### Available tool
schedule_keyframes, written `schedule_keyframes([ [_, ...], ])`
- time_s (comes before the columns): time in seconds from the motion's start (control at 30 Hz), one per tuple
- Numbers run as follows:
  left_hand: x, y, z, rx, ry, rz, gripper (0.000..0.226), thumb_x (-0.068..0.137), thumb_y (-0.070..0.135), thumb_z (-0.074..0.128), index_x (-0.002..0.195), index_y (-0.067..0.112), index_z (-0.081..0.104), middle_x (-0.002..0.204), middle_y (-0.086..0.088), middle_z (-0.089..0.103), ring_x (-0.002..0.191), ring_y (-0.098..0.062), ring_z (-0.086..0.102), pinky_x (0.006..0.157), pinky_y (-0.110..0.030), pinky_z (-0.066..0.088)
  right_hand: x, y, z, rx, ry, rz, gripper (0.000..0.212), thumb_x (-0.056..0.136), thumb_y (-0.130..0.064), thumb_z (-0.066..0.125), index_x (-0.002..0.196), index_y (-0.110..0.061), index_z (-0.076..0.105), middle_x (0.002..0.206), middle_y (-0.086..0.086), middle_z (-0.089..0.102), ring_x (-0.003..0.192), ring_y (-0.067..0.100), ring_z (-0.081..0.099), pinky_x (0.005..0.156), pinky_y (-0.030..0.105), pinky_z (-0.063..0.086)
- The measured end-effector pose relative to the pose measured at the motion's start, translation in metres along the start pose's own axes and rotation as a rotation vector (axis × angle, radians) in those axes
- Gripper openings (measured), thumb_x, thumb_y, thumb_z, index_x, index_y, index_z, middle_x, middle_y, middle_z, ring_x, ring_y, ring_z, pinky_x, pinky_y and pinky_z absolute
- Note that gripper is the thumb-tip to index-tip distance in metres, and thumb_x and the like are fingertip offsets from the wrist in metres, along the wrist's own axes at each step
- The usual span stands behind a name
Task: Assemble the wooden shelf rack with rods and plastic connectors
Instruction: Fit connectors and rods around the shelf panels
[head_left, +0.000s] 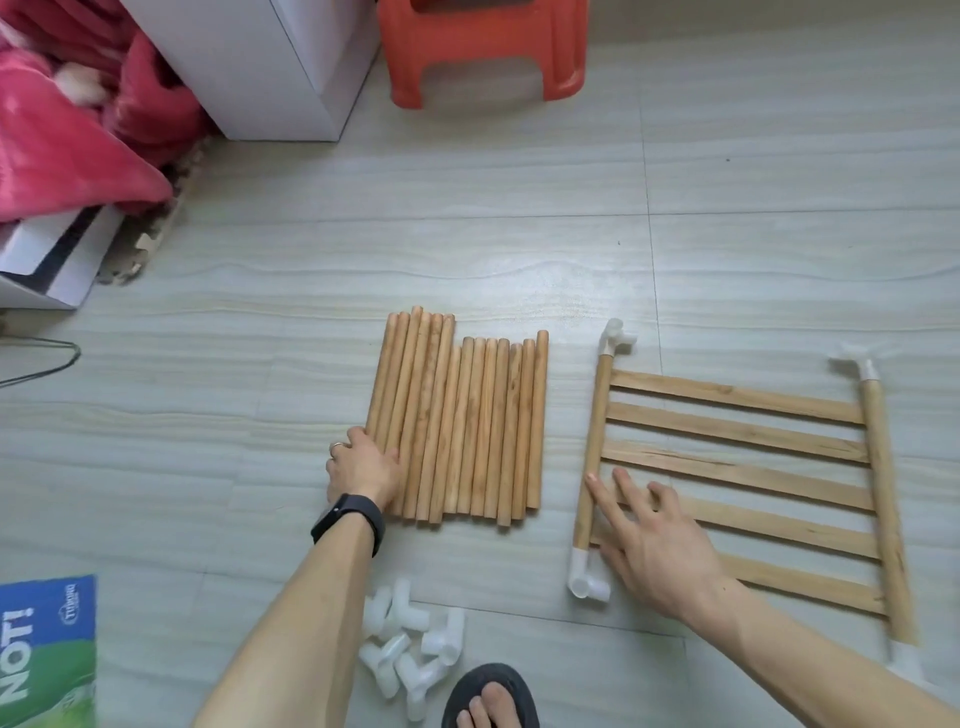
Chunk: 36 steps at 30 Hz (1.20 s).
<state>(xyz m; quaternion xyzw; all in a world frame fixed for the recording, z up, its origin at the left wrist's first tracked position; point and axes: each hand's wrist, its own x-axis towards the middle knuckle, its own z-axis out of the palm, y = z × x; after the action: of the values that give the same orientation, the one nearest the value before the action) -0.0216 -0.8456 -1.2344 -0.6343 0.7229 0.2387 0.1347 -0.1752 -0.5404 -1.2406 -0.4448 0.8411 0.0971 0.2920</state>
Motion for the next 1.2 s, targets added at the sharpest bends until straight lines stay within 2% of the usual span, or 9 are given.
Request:
schedule_keyframes([
  [0.13, 0.014, -0.005, -0.006, -0.039, -0.044, -0.041, 0.059, 0.095, 0.040, 0.066, 0.138, 0.005, 0.047, 0.140, -0.023, 0.044, 0.129, -0.039, 0.045, 0.103, -0.048, 0.044, -0.003, 0.006, -0.002, -0.052, -0.025, -0.044, 0.078, 0.103, -0.047, 0.035, 0.159, -0.034, -0.017, 0.168, 0.001, 0.005, 0.127, 0.037, 0.034, 0.092, 0.040, 0.053],
  [0.43, 0.001, 0.007, -0.011, -0.168, 0.073, -0.026, 0.035, 0.102, 0.027, 0.055, 0.132, 0.009, 0.053, 0.129, -0.015, 0.059, 0.115, -0.036, 0.058, 0.081, -0.037, 0.043, 0.002, 0.007, -0.018, -0.034, -0.091, -0.066, 0.080, 0.100, -0.040, 0.040, 0.160, -0.037, -0.013, 0.168, -0.001, 0.011, 0.127, 0.038, 0.039, 0.102, 0.044, 0.047],
  [0.6, -0.012, 0.044, -0.019, -0.369, 0.138, 0.085, 0.033, 0.101, 0.026, 0.058, 0.128, 0.007, 0.056, 0.126, -0.014, 0.062, 0.116, -0.033, 0.058, 0.096, -0.039, 0.046, -0.001, 0.011, -0.020, -0.014, -0.077, -0.090, 0.078, 0.097, -0.041, 0.042, 0.158, -0.044, -0.006, 0.151, -0.001, 0.033, 0.118, 0.033, 0.047, 0.094, 0.043, 0.051],
  [0.77, -0.051, 0.102, -0.007, -0.629, -0.096, 0.318, 0.018, 0.098, 0.034, 0.064, 0.113, 0.028, 0.055, 0.110, 0.006, 0.064, 0.102, -0.022, 0.067, 0.088, -0.041, 0.058, -0.010, 0.017, -0.014, 0.052, -0.132, -0.150, 0.072, 0.094, -0.049, 0.042, 0.157, -0.051, 0.008, 0.140, 0.002, 0.047, 0.118, 0.030, 0.056, 0.096, 0.039, 0.050],
  [0.83, -0.075, 0.121, 0.008, -0.604, -0.251, 0.431, 0.020, 0.095, 0.038, 0.068, 0.111, 0.030, 0.058, 0.105, 0.010, 0.067, 0.098, -0.012, 0.067, 0.083, -0.029, 0.056, -0.008, 0.022, -0.018, 0.233, -0.208, -0.151, 0.063, 0.093, -0.058, 0.046, 0.153, -0.051, 0.029, 0.132, 0.000, 0.061, 0.117, 0.022, 0.061, 0.094, 0.032, 0.047],
  [0.9, -0.099, 0.137, 0.024, -0.576, -0.372, 0.544, 0.019, 0.091, 0.038, 0.073, 0.106, 0.029, 0.064, 0.097, 0.011, 0.071, 0.090, -0.002, 0.067, 0.078, -0.021, 0.053, -0.009, 0.031, -0.030, 0.728, -0.209, -0.045, 0.059, 0.084, -0.067, 0.055, 0.139, -0.043, 0.056, 0.119, -0.004, 0.071, 0.100, 0.010, 0.069, 0.087, 0.025, 0.049],
  [1.0, -0.126, 0.154, 0.051, -0.437, -0.469, 0.681, 0.018, 0.088, 0.038, 0.075, 0.103, 0.031, 0.069, 0.090, 0.011, 0.074, 0.087, -0.001, 0.068, 0.080, -0.027, 0.056, -0.002, 0.057, -0.054, 1.357, 0.101, 0.197, 0.063, 0.072, -0.076, 0.062, 0.119, -0.034, 0.064, 0.112, -0.005, 0.072, 0.087, 0.005, 0.074, 0.081, 0.031, 0.056],
  [1.13, -0.146, 0.176, 0.078, -0.190, -0.522, 0.823, 0.027, 0.086, 0.055, 0.068, 0.106, 0.037, 0.068, 0.092, 0.014, 0.072, 0.089, 0.001, 0.066, 0.084, -0.033, 0.057, 0.013, 0.099, -0.079, 1.417, 0.421, 0.329, 0.026, 0.097, -0.046, 0.062, 0.106, -0.022, 0.058, 0.101, 0.005, 0.074, 0.095, 0.021, 0.074, 0.088, 0.046, 0.059],
  [1.2, -0.147, 0.187, 0.087, -0.113, -0.398, 0.857, 0.037, 0.085, 0.066, 0.058, 0.111, 0.040, 0.065, 0.104, 0.017, 0.067, 0.098, 0.000, 0.061, 0.085, -0.033, 0.054, 0.018, 0.114, -0.082, 1.401, 0.481, 0.351, 0.010, 0.102, -0.035, 0.054, 0.103, -0.025, 0.055, 0.094, 0.004, 0.071, 0.081, 0.018, 0.076, 0.085, 0.048, 0.060],
])
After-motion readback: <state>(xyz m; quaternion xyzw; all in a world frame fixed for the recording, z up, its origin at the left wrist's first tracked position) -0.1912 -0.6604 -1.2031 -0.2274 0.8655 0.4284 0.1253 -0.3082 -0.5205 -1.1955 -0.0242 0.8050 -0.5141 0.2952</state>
